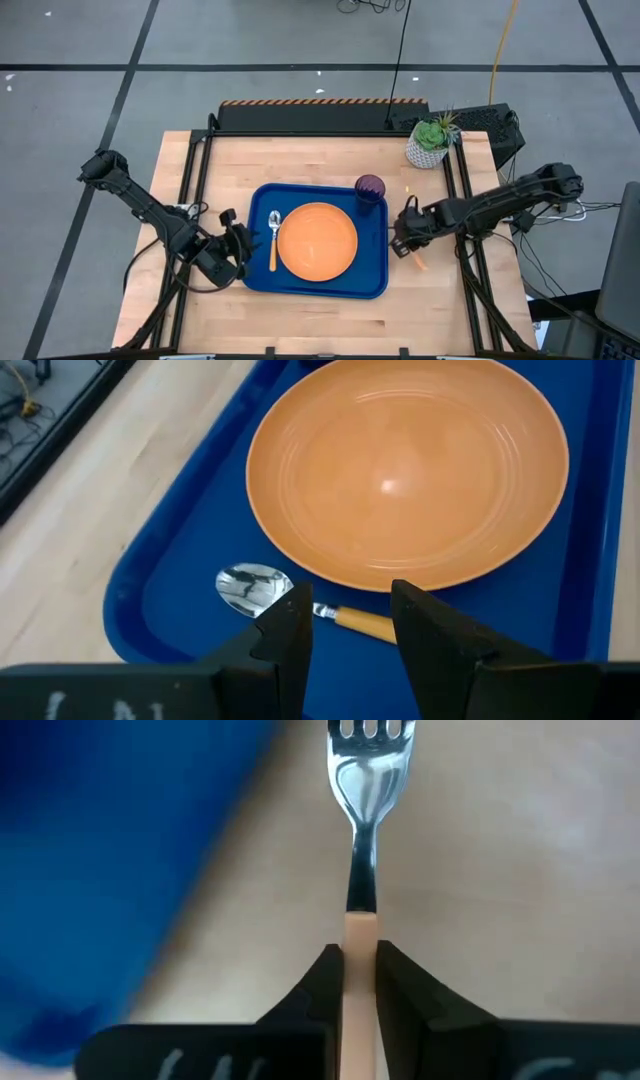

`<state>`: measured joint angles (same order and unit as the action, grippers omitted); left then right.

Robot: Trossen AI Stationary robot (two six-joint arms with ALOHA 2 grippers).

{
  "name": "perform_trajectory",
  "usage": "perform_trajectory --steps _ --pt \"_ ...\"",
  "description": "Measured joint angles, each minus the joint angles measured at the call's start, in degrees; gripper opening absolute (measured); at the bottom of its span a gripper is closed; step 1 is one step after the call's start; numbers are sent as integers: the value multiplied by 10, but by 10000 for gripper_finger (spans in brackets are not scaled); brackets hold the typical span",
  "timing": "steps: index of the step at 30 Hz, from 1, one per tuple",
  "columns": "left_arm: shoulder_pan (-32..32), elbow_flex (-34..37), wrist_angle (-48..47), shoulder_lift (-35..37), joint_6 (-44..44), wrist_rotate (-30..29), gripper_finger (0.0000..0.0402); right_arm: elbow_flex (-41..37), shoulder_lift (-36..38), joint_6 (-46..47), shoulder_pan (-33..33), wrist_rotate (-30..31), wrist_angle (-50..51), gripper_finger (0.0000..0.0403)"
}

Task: Pick and place plate/cup/fork/spoon on tray
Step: Put the orange fork on the blue serving tray to the left of the yellow spoon

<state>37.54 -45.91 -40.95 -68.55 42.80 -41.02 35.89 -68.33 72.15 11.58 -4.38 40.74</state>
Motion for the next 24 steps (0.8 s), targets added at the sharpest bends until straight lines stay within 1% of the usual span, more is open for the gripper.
perform_trajectory --steps 8,10,12,15,18,22,24 --pt "0 0 0 0 41 -6 140 71 1 -24 92 24 -3 20" --pt "0 0 0 0 56 -9 140 79 1 -24 111 37 -2 20" --pt "-3 0 0 0 66 -12 140 83 1 -25 127 57 -26 20" --pt "-14 0 1 0 72 -18 140 84 1 -64 136 90 -117 20" --pt "-28 0 1 0 64 -20 140 84 -10 -134 135 116 -242 20" --pt "-41 0 7 0 49 -20 140 85 -43 -224 113 115 -402 20" --pt "-43 0 9 0 42 -20 140 85 -67 -257 98 97 -463 20"
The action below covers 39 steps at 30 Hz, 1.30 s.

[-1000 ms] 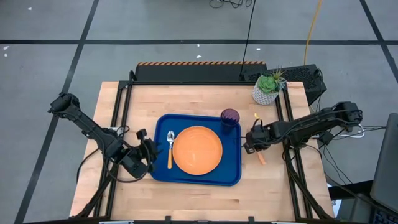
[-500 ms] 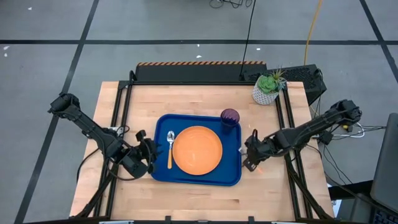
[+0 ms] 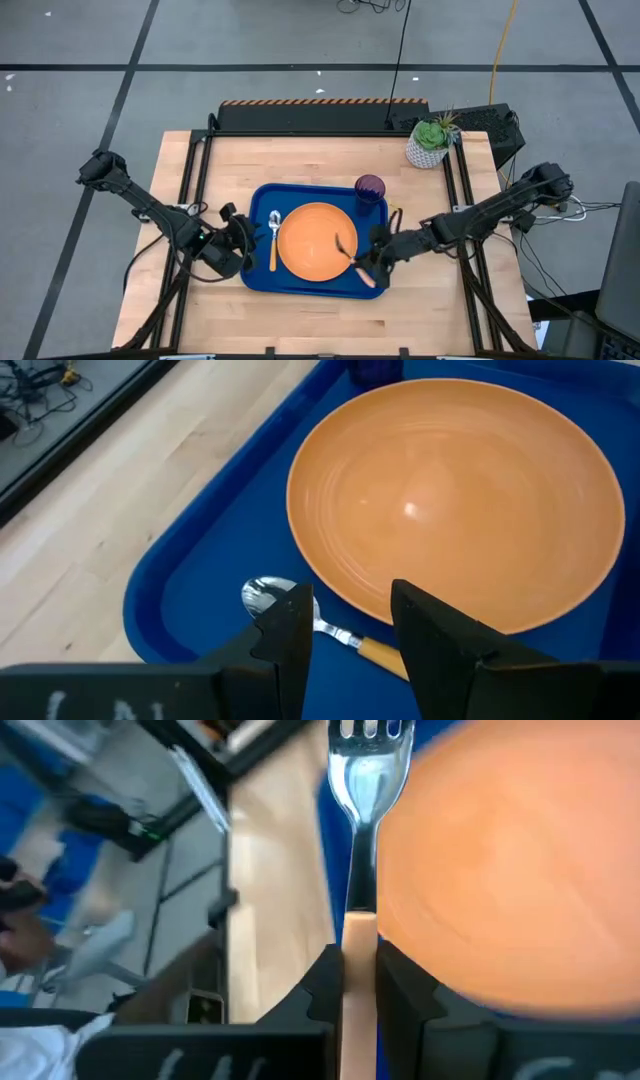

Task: Pick and place plate/cup/fork/spoon on tray
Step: Put the orange fork on the blue serving tray to the left of the yellow spoon

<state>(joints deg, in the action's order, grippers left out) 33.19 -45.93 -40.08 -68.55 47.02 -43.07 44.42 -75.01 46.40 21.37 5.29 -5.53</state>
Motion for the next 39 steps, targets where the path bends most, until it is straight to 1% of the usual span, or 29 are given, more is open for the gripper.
perform_trajectory --steps 6,9,10,12,15,18,20,23,25,29,31,35,39 --pt "0 0 -2 0 -29 0 140 0 -83 -88 -46 -43 -188 20" --pt "0 0 8 0 -52 -20 140 2 -118 -119 -72 -68 -272 20" --pt "0 0 22 0 -66 -26 140 10 -129 -131 -80 -76 -282 20" --pt "-1 0 67 0 -109 -31 140 31 -150 -155 -91 -90 -282 20" --pt "-5 0 175 0 -196 -24 140 74 -185 -204 -101 -124 -285 20" --pt "-14 0 287 0 -277 26 140 122 -216 -271 -102 -129 -285 20" --pt "-17 0 329 0 -294 47 140 149 -225 -318 -101 -129 -280 20" --pt "-18 0 331 0 -292 49 140 182 -231 -370 -101 -115 -278 20" --pt "-18 0 317 0 -284 49 140 196 -231 -400 -101 -108 -277 20" --pt "-18 0 296 0 -262 58 140 209 -223 -452 -102 -79 -279 20" --pt "-18 0 300 0 -259 62 140 210 -218 -466 -104 -68 -289 20" --pt "-18 0 331 -1 -261 78 140 210 -218 -471 -111 -69 -311 20" --pt "-18 0 377 -26 -273 120 140 210 -218 -471 -118 -69 -292 20"
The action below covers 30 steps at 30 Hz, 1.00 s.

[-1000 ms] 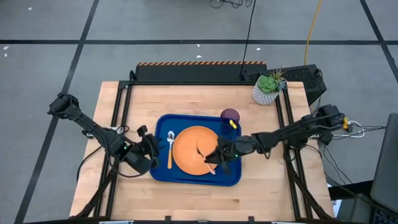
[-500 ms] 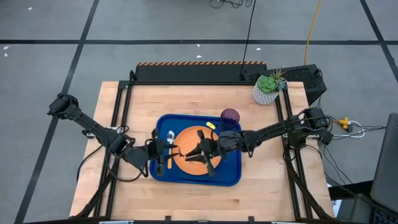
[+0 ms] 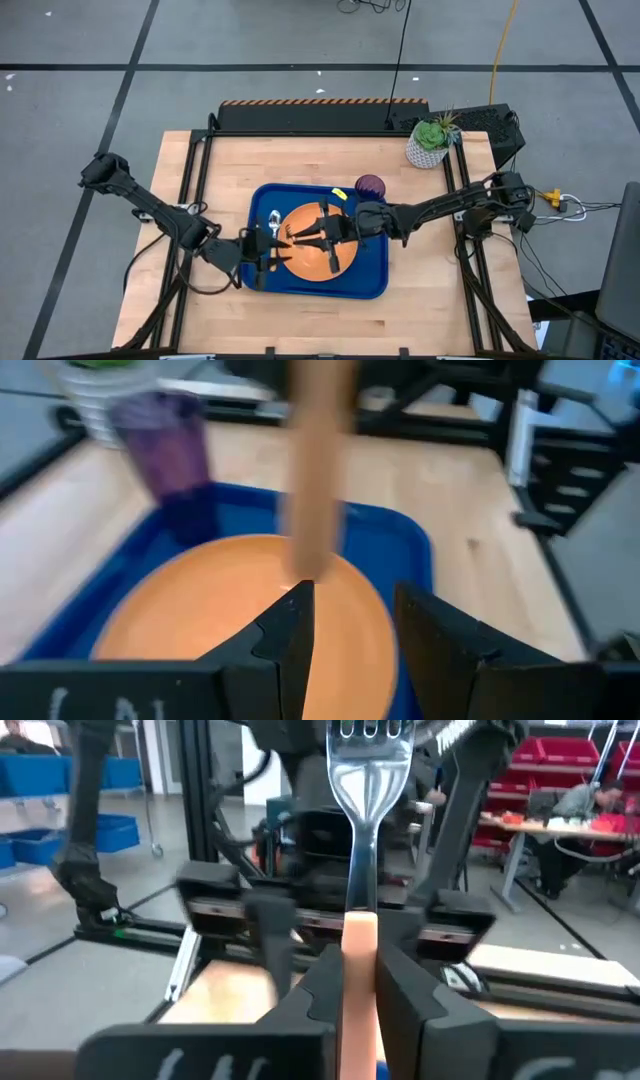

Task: Pick and place plate/cup/fork/spoon on tray
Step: Put the orange fork on the blue serving tray to the left of the yellow spoon

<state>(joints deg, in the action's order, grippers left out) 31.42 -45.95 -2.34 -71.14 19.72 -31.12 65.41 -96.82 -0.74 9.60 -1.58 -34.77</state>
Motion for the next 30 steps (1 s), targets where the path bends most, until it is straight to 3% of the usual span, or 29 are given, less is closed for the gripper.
perform_trajectory --steps 4,6,12,20,24,30 --pt "2 0 21 -17 1 8 140 0 0 -4 -3 3 12 20" --pt "2 0 23 -19 14 -25 140 0 0 -11 -3 23 7 20" --pt "5 0 44 -29 61 -199 140 0 0 -32 -1 134 5 20" --pt "1 0 94 -42 51 -259 140 -1 0 -58 18 286 -13 20" --pt "-4 0 133 -56 2 -289 140 -1 0 -58 19 291 -39 20" --pt "-17 0 202 -97 -153 -285 140 -1 0 -58 19 273 -53 20"
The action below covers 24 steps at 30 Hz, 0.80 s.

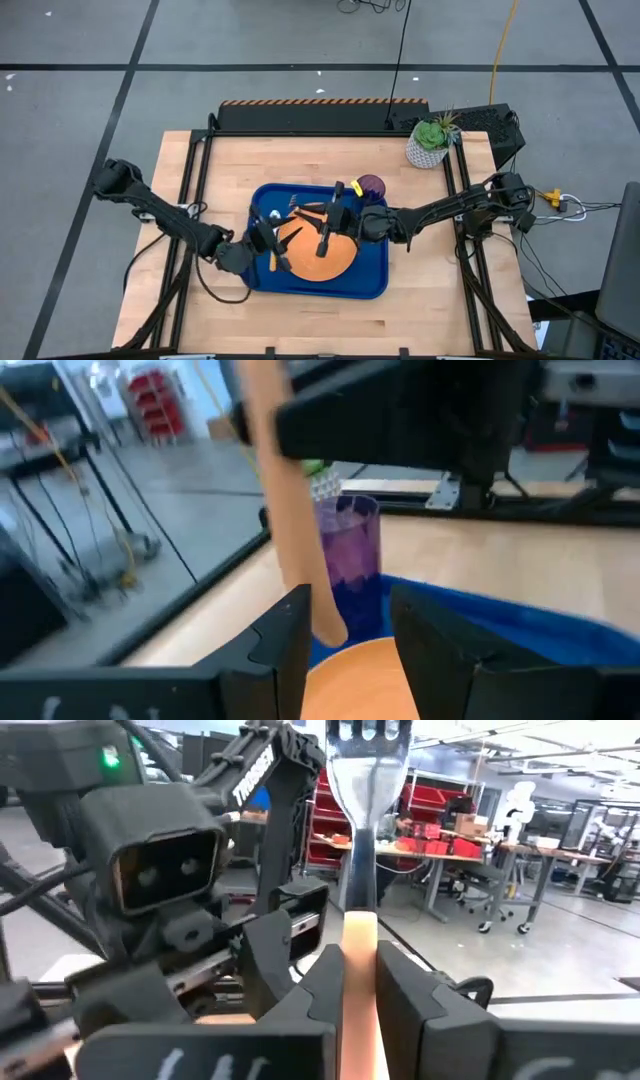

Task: Pick and place plate/cup/fork/spoon on tray
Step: Put the orange fork on the blue serving tray to the left of the yellow spoon

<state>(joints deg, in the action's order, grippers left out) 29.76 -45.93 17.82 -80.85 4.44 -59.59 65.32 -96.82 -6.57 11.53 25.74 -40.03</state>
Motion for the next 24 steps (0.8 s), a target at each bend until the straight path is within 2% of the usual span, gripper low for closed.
perform_trajectory --steps 3,9,24 --pt "-6 0 13 -19 -24 -10 140 0 0 -3 2 0 -1 20" --pt "-25 0 18 -34 -9 -63 140 0 0 -3 2 -2 -9 20" --pt "-48 0 48 -33 -14 -64 140 -1 0 -2 2 -3 1 20"
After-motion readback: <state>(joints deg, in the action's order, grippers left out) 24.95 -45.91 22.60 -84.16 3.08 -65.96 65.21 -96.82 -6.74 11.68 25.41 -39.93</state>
